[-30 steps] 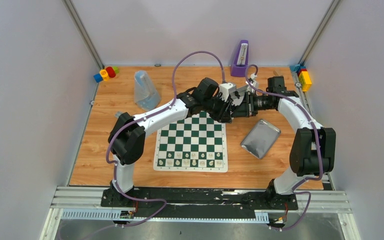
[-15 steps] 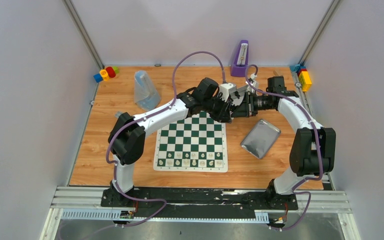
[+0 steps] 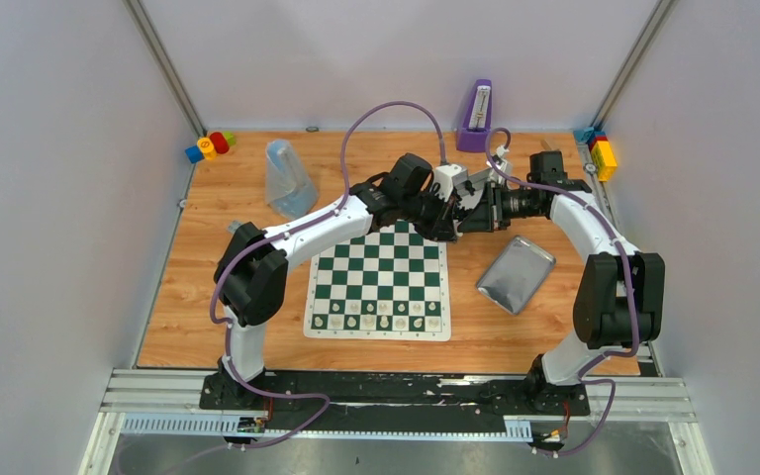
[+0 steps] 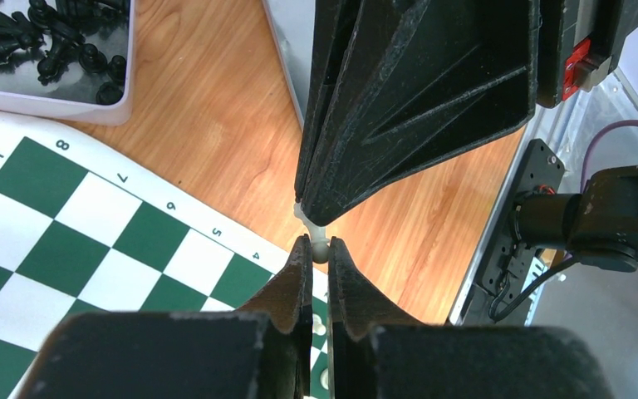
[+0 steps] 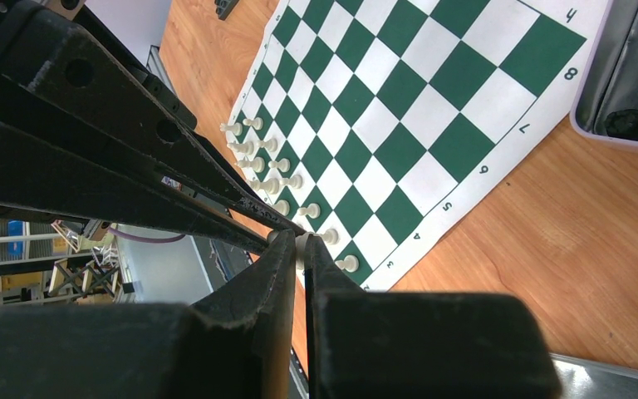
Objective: Set up the chess pieces on the board
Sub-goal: Place the chess piece on the chessboard.
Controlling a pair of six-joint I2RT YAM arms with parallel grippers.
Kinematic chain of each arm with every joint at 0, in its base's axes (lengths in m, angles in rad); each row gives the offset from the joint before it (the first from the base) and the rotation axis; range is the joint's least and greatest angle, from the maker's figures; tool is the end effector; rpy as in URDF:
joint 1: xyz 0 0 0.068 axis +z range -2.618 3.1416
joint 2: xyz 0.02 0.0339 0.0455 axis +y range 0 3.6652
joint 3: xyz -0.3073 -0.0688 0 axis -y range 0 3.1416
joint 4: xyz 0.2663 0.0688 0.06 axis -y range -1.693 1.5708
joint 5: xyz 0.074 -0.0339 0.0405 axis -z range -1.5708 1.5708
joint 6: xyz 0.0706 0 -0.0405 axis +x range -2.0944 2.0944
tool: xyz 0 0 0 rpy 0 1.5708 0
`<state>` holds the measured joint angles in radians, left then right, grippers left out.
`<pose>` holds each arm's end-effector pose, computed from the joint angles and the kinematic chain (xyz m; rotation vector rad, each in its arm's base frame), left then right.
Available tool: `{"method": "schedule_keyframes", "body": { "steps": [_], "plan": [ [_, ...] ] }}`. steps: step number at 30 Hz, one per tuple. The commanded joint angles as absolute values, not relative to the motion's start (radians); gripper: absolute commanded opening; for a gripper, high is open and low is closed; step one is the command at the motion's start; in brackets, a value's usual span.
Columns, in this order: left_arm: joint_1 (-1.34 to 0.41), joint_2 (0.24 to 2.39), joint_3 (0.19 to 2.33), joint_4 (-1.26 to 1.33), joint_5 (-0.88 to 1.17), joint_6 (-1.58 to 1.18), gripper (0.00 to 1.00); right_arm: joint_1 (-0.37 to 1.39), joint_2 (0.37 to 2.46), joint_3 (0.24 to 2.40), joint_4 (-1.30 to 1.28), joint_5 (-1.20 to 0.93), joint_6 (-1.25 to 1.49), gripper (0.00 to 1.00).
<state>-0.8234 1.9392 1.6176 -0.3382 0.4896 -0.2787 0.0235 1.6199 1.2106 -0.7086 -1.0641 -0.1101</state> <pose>0.3223 -0.3966 0.2894 0.9179 2.2071 -1.1135 0.3491 0.0700 0.2721 -0.4707 2.3028 1.3466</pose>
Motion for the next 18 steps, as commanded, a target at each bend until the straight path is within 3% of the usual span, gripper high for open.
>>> {"method": "schedule_keyframes", "body": {
  "steps": [1,6,10,18],
  "plan": [
    [-0.827,1.878,1.655,-0.295,0.526,-0.263,0.00,0.020,1.600,1.213,-0.692,-1.061,-0.141,0.01],
    [-0.827,1.872,1.649,-0.296,0.519,-0.258,0.00,0.020,1.598,1.212,-0.693,-1.062,-0.145,0.02],
    [-0.827,1.864,1.644,-0.296,0.515,-0.251,0.00,0.020,1.598,1.212,-0.698,-1.065,-0.149,0.07],
    [-0.827,1.850,1.624,-0.307,0.508,-0.229,0.00,0.020,1.600,1.236,-0.717,-1.075,-0.153,0.28]
  ]
}}
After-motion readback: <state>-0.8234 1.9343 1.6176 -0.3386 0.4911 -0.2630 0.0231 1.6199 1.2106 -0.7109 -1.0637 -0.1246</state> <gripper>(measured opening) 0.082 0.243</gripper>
